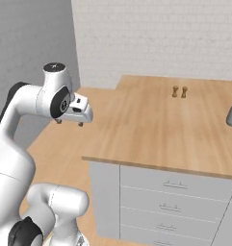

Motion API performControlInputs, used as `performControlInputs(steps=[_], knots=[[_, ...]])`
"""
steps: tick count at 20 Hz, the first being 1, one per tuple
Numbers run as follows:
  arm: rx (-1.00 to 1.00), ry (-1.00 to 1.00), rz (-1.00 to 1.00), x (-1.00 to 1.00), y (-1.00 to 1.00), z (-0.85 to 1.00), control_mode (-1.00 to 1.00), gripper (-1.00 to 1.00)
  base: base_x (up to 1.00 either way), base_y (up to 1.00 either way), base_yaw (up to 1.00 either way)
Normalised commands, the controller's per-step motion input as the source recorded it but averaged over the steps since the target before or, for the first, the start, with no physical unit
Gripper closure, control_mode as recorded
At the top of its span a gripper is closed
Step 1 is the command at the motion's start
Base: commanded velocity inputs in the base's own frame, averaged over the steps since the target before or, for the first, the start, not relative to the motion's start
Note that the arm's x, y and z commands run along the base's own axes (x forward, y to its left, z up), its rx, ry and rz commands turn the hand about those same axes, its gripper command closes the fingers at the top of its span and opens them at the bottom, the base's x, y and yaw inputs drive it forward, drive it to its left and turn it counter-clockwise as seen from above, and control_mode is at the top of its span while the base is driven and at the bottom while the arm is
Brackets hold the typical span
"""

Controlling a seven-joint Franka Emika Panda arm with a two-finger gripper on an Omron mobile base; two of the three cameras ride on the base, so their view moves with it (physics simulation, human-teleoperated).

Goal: Take a straw from the drawer in front and place it inside the glass cup on the dining counter.

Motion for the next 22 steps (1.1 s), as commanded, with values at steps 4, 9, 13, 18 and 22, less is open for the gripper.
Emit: performControlInputs(steps=[4,9,13,18,22], knots=[[0.00,0.00,0.00,0.00,0.00,0.00,1.00,-1.00,-0.01,0.18,0.00],[0.08,0.03,-0.03,-0.02,-0.15,-0.12,-1.00,-1.00,0.00,0.00,0.00],[0.33,-0.08,-0.26,-0.30,-0.94,-0.37,-1.00,-1.00,0.00,0.00,0.00],[0.38,-0.05,-0.47,-0.03,-0.89,-0.74,-1.00,-1.00,0.00,0.00,0.00],[0.44,-0.06,-0.44,-0.06,-0.90,-0.52,-1.00,-1.00,0.00,0.00,0.00]])
